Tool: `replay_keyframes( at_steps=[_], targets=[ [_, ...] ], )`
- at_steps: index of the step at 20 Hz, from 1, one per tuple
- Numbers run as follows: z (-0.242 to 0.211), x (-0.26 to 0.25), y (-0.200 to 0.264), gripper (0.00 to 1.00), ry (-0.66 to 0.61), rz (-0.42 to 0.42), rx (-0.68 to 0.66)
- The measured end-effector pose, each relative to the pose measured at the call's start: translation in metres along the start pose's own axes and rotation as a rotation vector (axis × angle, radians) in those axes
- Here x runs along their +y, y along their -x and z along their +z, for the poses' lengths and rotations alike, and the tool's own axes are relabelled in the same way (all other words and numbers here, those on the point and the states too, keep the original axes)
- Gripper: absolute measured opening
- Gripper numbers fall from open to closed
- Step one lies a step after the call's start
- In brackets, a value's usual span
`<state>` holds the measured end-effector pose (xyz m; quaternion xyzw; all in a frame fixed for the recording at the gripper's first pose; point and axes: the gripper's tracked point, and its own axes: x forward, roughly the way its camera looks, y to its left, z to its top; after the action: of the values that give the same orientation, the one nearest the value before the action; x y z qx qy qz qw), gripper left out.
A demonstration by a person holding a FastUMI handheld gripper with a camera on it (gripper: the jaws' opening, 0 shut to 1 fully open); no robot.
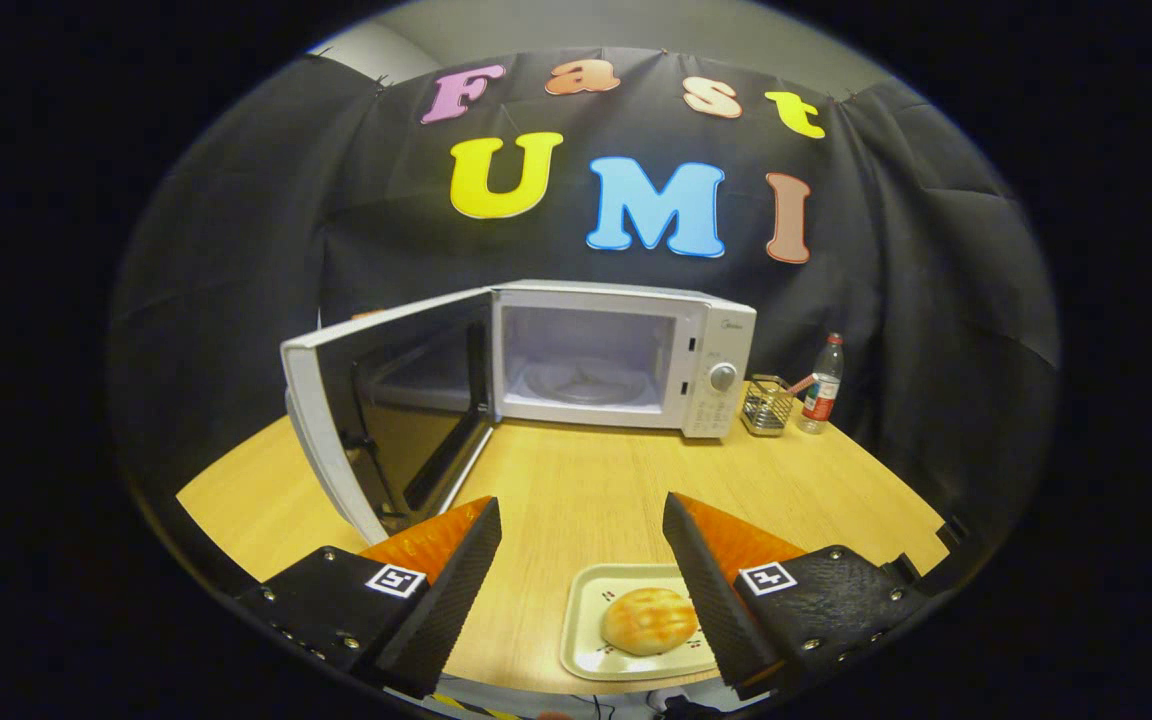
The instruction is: Open the microwave, put the food inside, and close the microwave door.
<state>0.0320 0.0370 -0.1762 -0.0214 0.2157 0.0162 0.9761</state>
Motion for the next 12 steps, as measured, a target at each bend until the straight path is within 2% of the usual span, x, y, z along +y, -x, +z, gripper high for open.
replay_keyframes(
  at_steps=[5,12],
  targets=[
    [-0.05,-0.025,-0.017,0.99,0.013,-0.048,0.13],
    [-0.107,-0.04,-0.038,0.99,0.048,-0.07,0.288]
  ],
)
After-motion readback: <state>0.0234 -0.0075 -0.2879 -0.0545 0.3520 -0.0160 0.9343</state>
